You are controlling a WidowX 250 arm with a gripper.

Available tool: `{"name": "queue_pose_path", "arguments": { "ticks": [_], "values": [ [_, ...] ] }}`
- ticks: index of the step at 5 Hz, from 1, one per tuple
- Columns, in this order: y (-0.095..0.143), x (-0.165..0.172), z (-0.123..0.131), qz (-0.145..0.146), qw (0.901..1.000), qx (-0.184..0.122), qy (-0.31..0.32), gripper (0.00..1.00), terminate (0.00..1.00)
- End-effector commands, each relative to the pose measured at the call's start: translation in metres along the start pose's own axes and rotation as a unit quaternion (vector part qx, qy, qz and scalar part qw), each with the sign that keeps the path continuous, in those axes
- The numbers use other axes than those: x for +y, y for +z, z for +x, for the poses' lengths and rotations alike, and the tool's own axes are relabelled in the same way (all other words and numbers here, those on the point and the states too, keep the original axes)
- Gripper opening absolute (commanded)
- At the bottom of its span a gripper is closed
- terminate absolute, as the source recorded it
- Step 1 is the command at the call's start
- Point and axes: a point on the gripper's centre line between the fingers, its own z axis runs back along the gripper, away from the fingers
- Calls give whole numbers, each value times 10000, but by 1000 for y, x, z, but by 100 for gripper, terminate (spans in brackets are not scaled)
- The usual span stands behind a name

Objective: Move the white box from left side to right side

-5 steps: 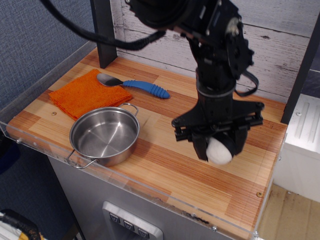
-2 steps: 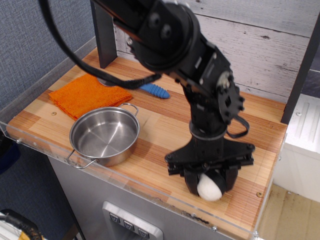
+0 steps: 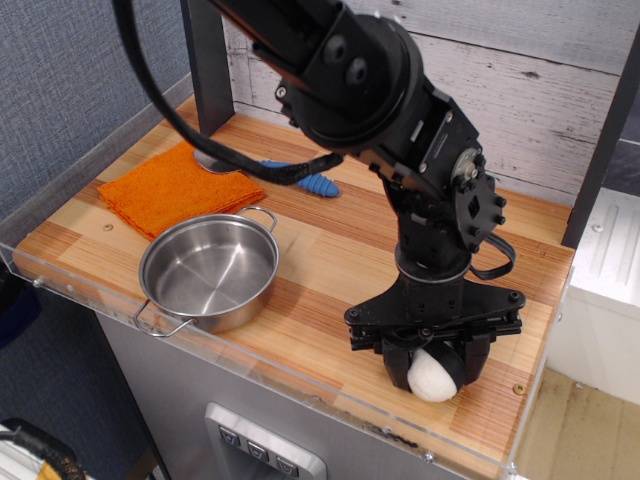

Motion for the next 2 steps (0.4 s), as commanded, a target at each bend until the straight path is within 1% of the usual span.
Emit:
{"name": "queue_pose_path", "arguments": {
  "ticks": [1, 2],
  "values": [
    [3, 6, 3, 49, 10000, 38, 38, 100, 0],
    [6, 6, 3, -23, 9999, 91, 89, 100, 0]
  ]
}}
